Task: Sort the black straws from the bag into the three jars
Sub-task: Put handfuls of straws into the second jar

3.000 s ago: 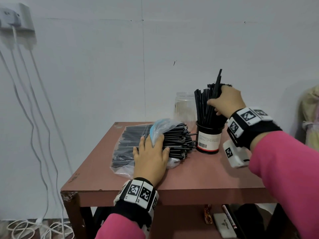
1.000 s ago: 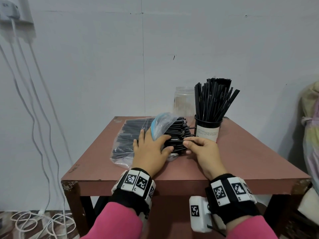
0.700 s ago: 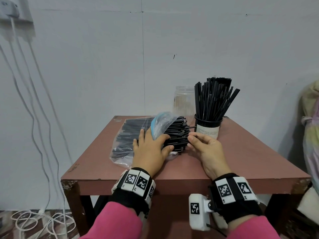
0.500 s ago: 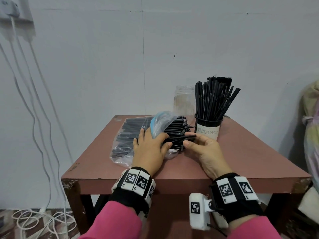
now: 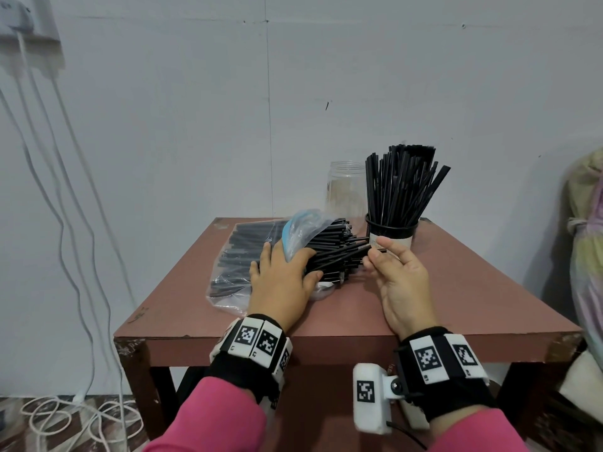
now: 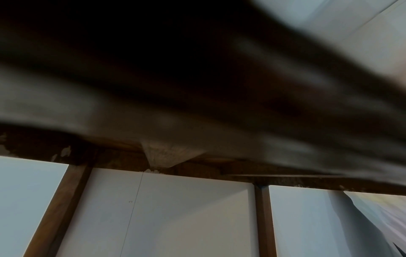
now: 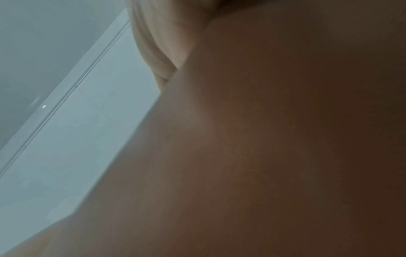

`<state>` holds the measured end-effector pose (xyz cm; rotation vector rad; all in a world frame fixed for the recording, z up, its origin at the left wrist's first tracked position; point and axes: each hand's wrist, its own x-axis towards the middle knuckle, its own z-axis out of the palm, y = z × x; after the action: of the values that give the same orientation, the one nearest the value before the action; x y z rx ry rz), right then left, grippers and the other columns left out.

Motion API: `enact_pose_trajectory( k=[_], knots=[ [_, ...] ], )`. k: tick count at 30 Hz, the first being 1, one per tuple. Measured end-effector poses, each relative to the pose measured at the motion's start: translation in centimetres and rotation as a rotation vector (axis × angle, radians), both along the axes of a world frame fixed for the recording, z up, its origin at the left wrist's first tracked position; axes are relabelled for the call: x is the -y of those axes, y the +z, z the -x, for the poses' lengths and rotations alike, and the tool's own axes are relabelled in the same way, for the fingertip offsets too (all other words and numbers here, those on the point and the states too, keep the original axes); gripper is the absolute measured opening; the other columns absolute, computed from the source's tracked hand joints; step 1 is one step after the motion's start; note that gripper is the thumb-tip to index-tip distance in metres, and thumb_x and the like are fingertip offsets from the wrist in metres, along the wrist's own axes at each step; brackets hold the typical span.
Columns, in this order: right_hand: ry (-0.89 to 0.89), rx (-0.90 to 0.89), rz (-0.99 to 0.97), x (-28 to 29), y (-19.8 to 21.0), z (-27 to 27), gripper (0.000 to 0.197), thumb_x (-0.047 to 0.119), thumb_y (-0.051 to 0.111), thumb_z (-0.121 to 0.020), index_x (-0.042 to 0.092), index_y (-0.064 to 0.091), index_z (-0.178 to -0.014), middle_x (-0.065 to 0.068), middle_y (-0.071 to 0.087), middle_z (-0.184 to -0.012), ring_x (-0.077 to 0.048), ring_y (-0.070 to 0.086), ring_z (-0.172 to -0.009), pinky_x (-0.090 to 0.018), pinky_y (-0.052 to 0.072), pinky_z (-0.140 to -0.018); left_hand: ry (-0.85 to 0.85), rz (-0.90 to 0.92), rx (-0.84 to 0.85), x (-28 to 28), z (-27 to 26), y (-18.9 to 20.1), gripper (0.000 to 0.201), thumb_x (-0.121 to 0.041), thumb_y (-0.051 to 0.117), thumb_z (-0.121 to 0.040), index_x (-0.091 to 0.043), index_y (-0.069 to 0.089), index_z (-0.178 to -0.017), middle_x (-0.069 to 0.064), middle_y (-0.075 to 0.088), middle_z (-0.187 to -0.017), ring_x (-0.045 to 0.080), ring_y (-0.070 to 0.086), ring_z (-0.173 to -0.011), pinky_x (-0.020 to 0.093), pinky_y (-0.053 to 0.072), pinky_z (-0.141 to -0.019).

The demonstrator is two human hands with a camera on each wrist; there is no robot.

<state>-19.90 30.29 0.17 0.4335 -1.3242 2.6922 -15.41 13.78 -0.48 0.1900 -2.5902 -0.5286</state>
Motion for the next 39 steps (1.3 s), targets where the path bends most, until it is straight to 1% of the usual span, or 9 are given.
enact_pose_trajectory(
  k=[7, 10, 15, 18, 23, 28, 32, 37, 39],
  knots=[
    [0.025, -0.019, -0.08, 0.2, -0.1, 0.1, 0.038, -0.011, 0.063, -0.082, 0.009, 0.058, -0.114, -0.003, 0.072, -0.082, -0.009, 0.067, -0.07, -0.018, 0.055, -0.063, 0.013, -0.003, -0.039, 0.0, 0.1, -0.1, 0.033, -0.046, 0.045, -0.096, -0.033, 0.049, -0.126, 0.007, 0.033, -0.142, 0.031, 0.012, -0.144, 0.057, 0.014, -0.115],
    [0.079, 0.029, -0.187, 0.6, -0.3, 0.2, 0.025, -0.01, 0.065, -0.08, 0.003, 0.063, -0.102, -0.008, 0.07, -0.086, -0.01, 0.068, -0.068, -0.018, 0.056, -0.063, 0.021, 0.005, -0.046, 0.0, 0.2, -0.1, 0.032, -0.047, 0.045, -0.096, -0.032, 0.049, -0.124, 0.007, 0.034, -0.141, 0.032, 0.015, -0.143, 0.057, 0.016, -0.114],
    [0.093, 0.08, -0.231, 0.8, -0.2, 0.3, 0.007, -0.002, 0.066, -0.083, 0.002, 0.065, -0.088, -0.008, 0.072, -0.074, -0.01, 0.067, -0.059, -0.017, 0.057, -0.058, 0.018, 0.029, -0.04, 0.1, 0.2, -0.1, 0.033, -0.049, 0.045, -0.095, -0.035, 0.048, -0.125, 0.006, 0.034, -0.14, 0.033, 0.018, -0.142, 0.058, 0.019, -0.113],
    [0.079, 0.062, -0.172, 0.7, -0.1, 0.4, 0.007, 0.0, 0.063, -0.086, 0.004, 0.063, -0.091, -0.003, 0.072, -0.073, -0.009, 0.067, -0.059, -0.015, 0.055, -0.056, 0.008, 0.025, -0.013, 0.0, 0.1, 0.0, 0.036, -0.049, 0.043, -0.096, -0.038, 0.046, -0.13, 0.006, 0.029, -0.146, 0.031, 0.009, -0.146, 0.057, 0.013, -0.115],
    [0.1, 0.073, -0.166, 0.7, -0.2, 0.4, 0.007, 0.0, 0.064, -0.085, 0.003, 0.065, -0.09, -0.003, 0.072, -0.071, -0.01, 0.066, -0.059, -0.016, 0.055, -0.057, 0.002, 0.01, -0.013, 0.0, 0.0, 0.0, 0.032, -0.049, 0.043, -0.096, -0.037, 0.049, -0.125, 0.006, 0.03, -0.146, 0.032, 0.009, -0.146, 0.059, 0.012, -0.115],
    [0.17, 0.016, -0.336, 1.0, -0.3, -0.1, 0.018, -0.006, 0.069, -0.079, 0.004, 0.068, -0.094, -0.004, 0.072, -0.073, -0.012, 0.067, -0.066, -0.024, 0.057, -0.065, -0.001, 0.02, -0.009, 0.0, 0.0, 0.0, 0.03, -0.05, 0.043, -0.095, -0.035, 0.051, -0.12, 0.006, 0.031, -0.144, 0.032, 0.01, -0.145, 0.059, 0.013, -0.114],
    [0.104, 0.036, -0.269, 1.0, -0.2, 0.1, 0.013, -0.008, 0.068, -0.079, 0.004, 0.067, -0.087, -0.003, 0.069, -0.065, -0.009, 0.065, -0.057, -0.022, 0.056, -0.061, -0.005, 0.014, -0.017, 0.0, -0.1, 0.0, 0.033, -0.052, 0.044, -0.094, -0.036, 0.05, -0.122, 0.004, 0.033, -0.143, 0.03, 0.011, -0.145, 0.057, 0.014, -0.114],
    [0.098, 0.041, -0.191, 0.7, -0.4, 0.5, 0.027, -0.007, 0.068, -0.077, -0.006, 0.062, -0.104, -0.005, 0.07, -0.071, -0.009, 0.066, -0.059, -0.037, 0.054, -0.074, -0.005, 0.004, -0.021, 0.1, 0.0, 0.0, 0.035, -0.053, 0.043, -0.094, -0.036, 0.05, -0.124, 0.005, 0.034, -0.144, 0.03, 0.011, -0.145, 0.056, 0.014, -0.115],
    [0.112, 0.043, -0.146, 0.6, -0.3, 0.6, 0.02, -0.008, 0.064, -0.081, -0.003, 0.062, -0.1, -0.005, 0.071, -0.074, -0.012, 0.069, -0.064, -0.028, 0.059, -0.069, -0.004, 0.003, -0.023, 0.0, 0.0, -0.1, 0.035, -0.053, 0.042, -0.094, -0.036, 0.05, -0.124, 0.005, 0.033, -0.144, 0.03, 0.011, -0.145, 0.056, 0.013, -0.115]
  ],
)
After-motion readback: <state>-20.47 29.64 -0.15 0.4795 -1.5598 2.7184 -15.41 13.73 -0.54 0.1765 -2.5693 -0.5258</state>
